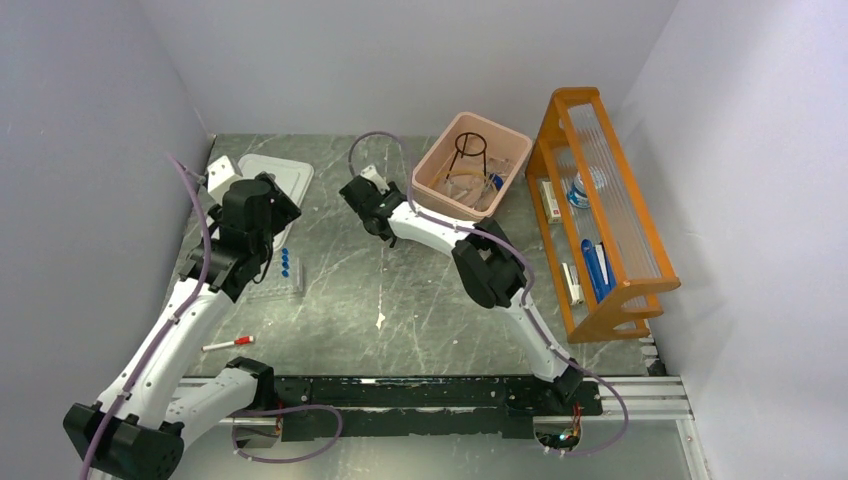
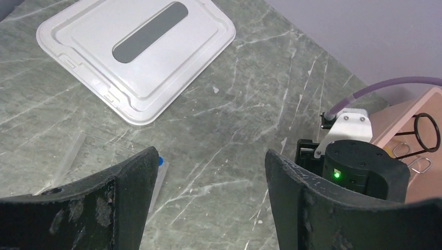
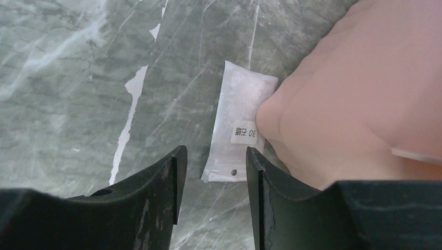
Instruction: Organize the chemistry lab equipment
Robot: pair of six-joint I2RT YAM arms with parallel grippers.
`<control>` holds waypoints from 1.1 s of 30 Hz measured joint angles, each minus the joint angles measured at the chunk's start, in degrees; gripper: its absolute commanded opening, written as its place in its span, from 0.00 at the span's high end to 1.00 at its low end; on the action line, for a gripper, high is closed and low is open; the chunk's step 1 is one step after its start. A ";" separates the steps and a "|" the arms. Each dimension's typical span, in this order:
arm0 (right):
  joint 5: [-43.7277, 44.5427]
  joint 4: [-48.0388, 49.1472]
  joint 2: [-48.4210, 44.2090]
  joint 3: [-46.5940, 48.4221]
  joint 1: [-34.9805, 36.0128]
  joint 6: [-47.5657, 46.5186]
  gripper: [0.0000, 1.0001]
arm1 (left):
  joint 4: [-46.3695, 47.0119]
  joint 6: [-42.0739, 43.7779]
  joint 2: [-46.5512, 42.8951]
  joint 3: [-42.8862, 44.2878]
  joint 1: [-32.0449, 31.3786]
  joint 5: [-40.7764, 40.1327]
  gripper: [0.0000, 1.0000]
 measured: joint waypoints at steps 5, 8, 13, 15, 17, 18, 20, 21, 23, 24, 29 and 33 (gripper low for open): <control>1.60 0.26 2.40 0.81 0.00 -1.60 0.51 | 0.00 0.02 0.92 0.00 0.04 0.02 0.20; 3.63 0.52 3.61 1.03 0.02 -2.25 0.52 | 0.02 0.07 0.92 0.00 0.04 0.02 0.20; 6.23 1.16 4.39 1.14 0.04 -2.84 0.61 | 0.02 0.22 0.92 0.00 0.04 0.02 0.20; 7.13 1.53 4.72 1.07 -0.07 -2.97 0.65 | 0.02 0.24 0.92 0.00 0.04 0.02 0.20; 7.67 1.97 4.74 0.55 -0.24 -3.04 0.70 | 0.02 0.24 0.92 0.00 0.04 0.02 0.20; 7.82 2.25 4.74 0.17 -0.37 -2.97 0.73 | 0.02 0.24 0.92 0.00 0.04 0.02 0.20; 8.22 2.86 4.74 -0.44 -0.57 -3.06 0.78 | 0.02 0.24 0.92 0.00 0.07 0.02 0.20; 8.33 3.10 4.74 -0.68 -0.66 -3.17 0.81 | 0.02 0.26 0.92 0.00 0.09 0.04 0.20; 8.33 3.43 4.74 -0.94 -0.81 -3.32 0.88 | 0.02 0.26 0.92 0.00 0.09 0.04 0.20; 8.31 3.56 4.74 -1.05 -0.85 -3.56 0.93 | 0.02 0.24 0.92 0.00 0.09 0.04 0.20; 7.98 3.93 4.76 -1.36 -1.14 -4.39 1.00 | 0.02 0.31 0.92 0.00 0.15 0.07 0.20; 6.99 3.93 4.63 -1.36 -1.20 -4.81 1.00 | 0.02 0.48 0.92 0.00 0.20 0.09 0.20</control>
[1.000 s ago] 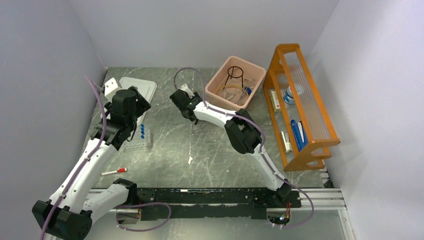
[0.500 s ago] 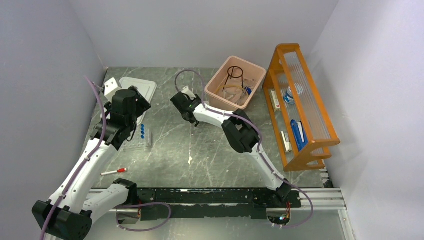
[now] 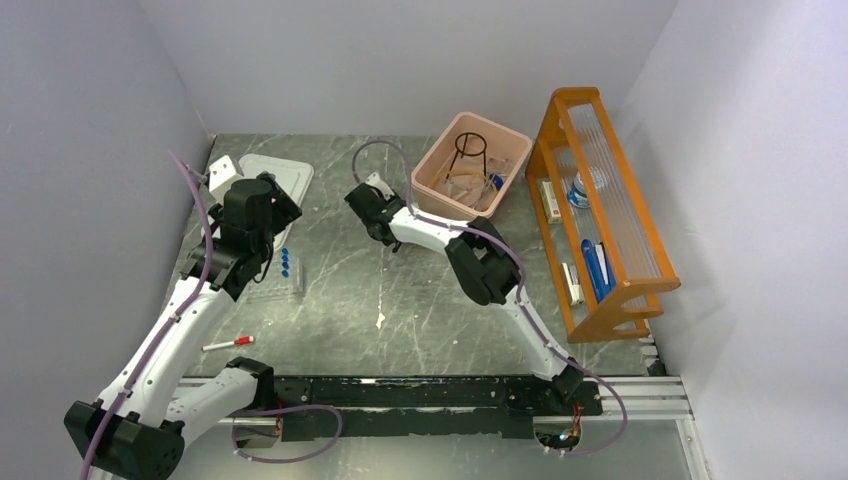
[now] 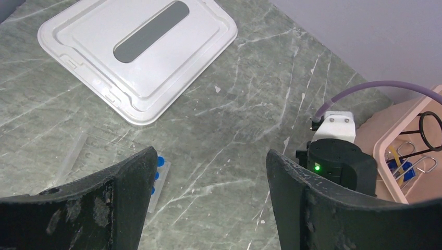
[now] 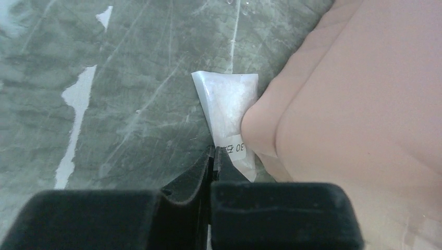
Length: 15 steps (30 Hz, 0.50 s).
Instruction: Organize the chemistry lab equipment
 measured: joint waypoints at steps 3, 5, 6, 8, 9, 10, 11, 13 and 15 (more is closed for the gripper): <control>-4.42 -0.09 -1.55 -0.72 -0.33 0.24 1.00 | 0.00 0.07 0.00 0.00 0.04 -0.02 0.19; -8.46 -0.09 -3.56 -2.03 -0.66 0.63 1.00 | 0.00 0.15 -0.02 0.00 0.09 -0.04 0.20; -10.91 -0.17 -4.87 -2.86 -0.76 0.98 1.00 | 0.00 0.17 -0.04 0.00 0.09 -0.04 0.20; -15.15 -0.79 -7.74 -3.63 -0.79 2.01 1.00 | 0.00 0.20 -0.15 0.00 0.11 -0.07 0.20; -16.65 -1.03 -8.87 -3.65 -0.72 2.38 1.00 | 0.00 0.20 -0.22 0.00 0.11 -0.07 0.20; -18.73 -1.09 -10.56 -3.72 -0.72 2.95 1.00 | 0.00 0.20 -0.31 0.00 0.11 -0.07 0.19; -20.44 -0.98 -12.24 -3.80 -0.70 3.39 1.00 | 0.00 0.22 -0.39 0.00 0.11 -0.09 0.19; -23.67 -0.61 -15.45 -4.33 -0.57 4.00 1.00 | 0.00 0.22 -0.61 0.00 0.11 -0.09 0.20; -27.04 0.09 -19.04 -5.01 -0.59 4.72 1.00 | 0.00 0.44 -0.87 0.00 0.11 -0.09 0.20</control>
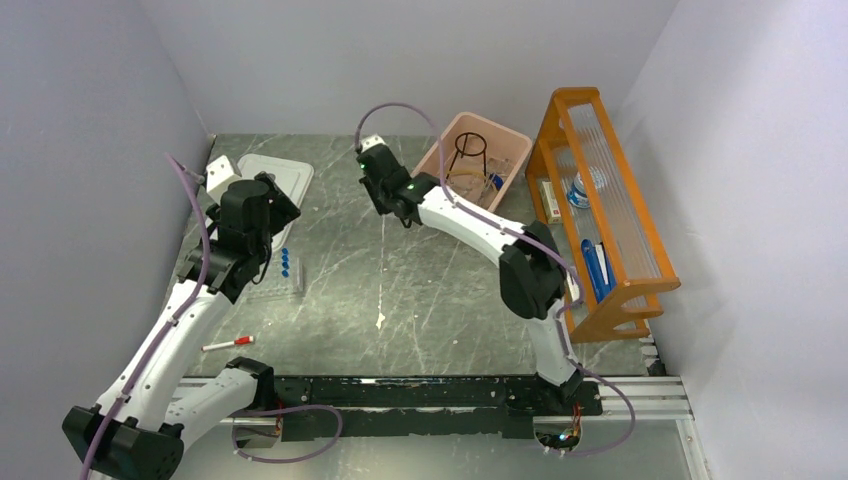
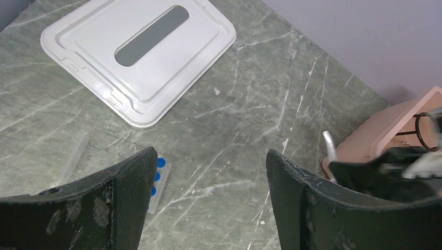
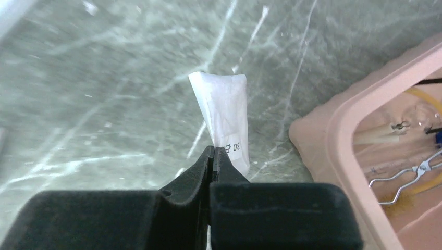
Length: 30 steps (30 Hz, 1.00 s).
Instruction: Organize the chemistry lab equipment
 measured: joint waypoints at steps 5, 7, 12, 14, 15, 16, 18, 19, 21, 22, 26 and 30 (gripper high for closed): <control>-5.07 2.47 -6.82 -0.31 -1.31 2.49 1.00 | 0.00 0.59 -0.20 0.00 0.00 0.00 0.19; -5.84 3.85 -9.57 -1.03 -2.84 3.80 1.00 | 0.02 0.72 -0.20 0.00 0.00 0.04 0.19; -3.78 5.73 -15.72 -5.20 -9.18 6.95 1.00 | 0.39 1.36 -0.13 0.00 0.02 0.92 0.19; -2.47 5.73 -17.42 -7.13 -12.52 8.63 1.00 | 0.83 1.88 0.02 0.00 0.04 1.79 0.18; -2.21 5.55 -17.90 -7.89 -13.79 9.31 1.00 | 1.07 2.14 0.17 0.00 0.04 2.25 0.18; -2.03 5.44 -18.38 -8.92 -15.47 10.19 1.00 | 1.49 2.38 0.42 0.00 0.07 2.99 0.18; -1.84 5.05 -18.86 -11.15 -18.43 11.78 1.00 | 2.21 2.97 1.09 0.00 0.07 4.37 0.16; -1.81 4.76 -18.93 -12.24 -19.71 12.59 1.00 | 2.56 3.30 1.62 0.00 0.09 5.05 0.16; -1.97 4.04 -18.91 -14.47 -21.59 14.16 1.00 | 3.17 3.87 2.97 0.00 0.11 6.71 0.15; -2.03 3.61 -18.91 -15.56 -22.16 15.04 1.00 | 3.37 4.11 3.96 0.00 0.11 7.58 0.14; -1.92 1.20 -17.73 -16.65 -22.64 17.49 0.97 | 3.43 5.16 8.52 0.07 0.15 10.78 0.11; -0.63 -0.94 -15.85 -16.02 -22.49 18.60 0.86 | 2.27 6.95 14.01 1.29 0.81 13.90 0.08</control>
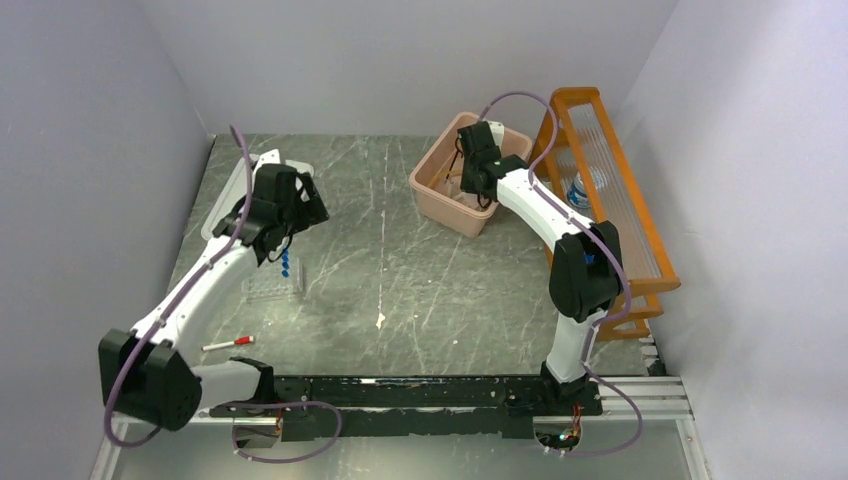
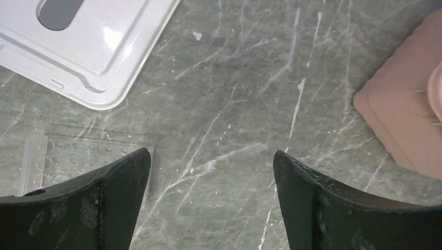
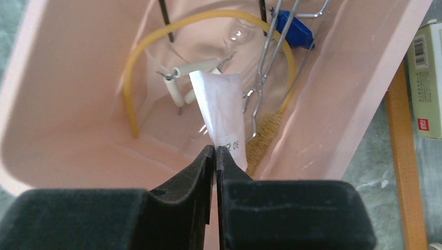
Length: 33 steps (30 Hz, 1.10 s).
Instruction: Organize the chemistry lab equipment
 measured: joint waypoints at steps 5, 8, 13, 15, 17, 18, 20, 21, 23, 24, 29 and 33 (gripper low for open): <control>1.03 -1.29 0.92 0.07 -0.02 0.28 0.68 | -2.38 2.84 8.44 5.75 2.21 2.27 0.05; 1.01 -1.29 0.72 0.26 0.00 -0.04 0.63 | -3.10 4.72 12.28 7.72 3.89 3.45 0.07; 0.48 -1.29 -0.13 1.55 0.00 -0.90 0.52 | -3.04 7.96 17.84 10.64 5.49 4.74 0.14; 0.15 -1.07 -1.18 1.66 -0.02 -1.49 0.46 | -2.19 9.44 20.76 12.22 6.01 4.79 0.16; -0.68 -0.44 -2.97 1.66 -0.02 -2.43 0.45 | -0.68 10.93 24.11 13.51 6.71 4.74 0.19; -0.94 -0.04 -3.72 1.66 0.00 -2.84 0.45 | 0.00 11.74 25.86 14.10 7.19 4.76 0.19; -1.77 1.62 -5.79 1.51 -0.02 -3.45 0.45 | 1.05 12.98 30.23 15.80 8.35 4.76 0.21; -2.32 2.75 -6.91 1.16 -0.02 -3.58 0.45 | 1.36 13.35 32.65 16.94 8.96 4.76 0.21; -3.65 4.57 -8.96 0.33 -0.02 -3.54 0.45 | 1.55 13.77 37.44 19.50 10.10 4.76 0.20; -4.44 5.40 -9.86 -0.07 -0.02 -3.45 0.45 | 1.60 13.90 39.45 20.65 10.60 4.79 0.19; -7.76 7.74 -10.84 -0.85 0.00 -2.93 0.45 | 0.94 15.17 47.15 27.47 12.20 4.90 0.19; -8.70 7.72 -9.94 -0.85 0.00 -2.84 0.45 | 1.20 16.41 49.92 30.51 13.07 6.62 0.26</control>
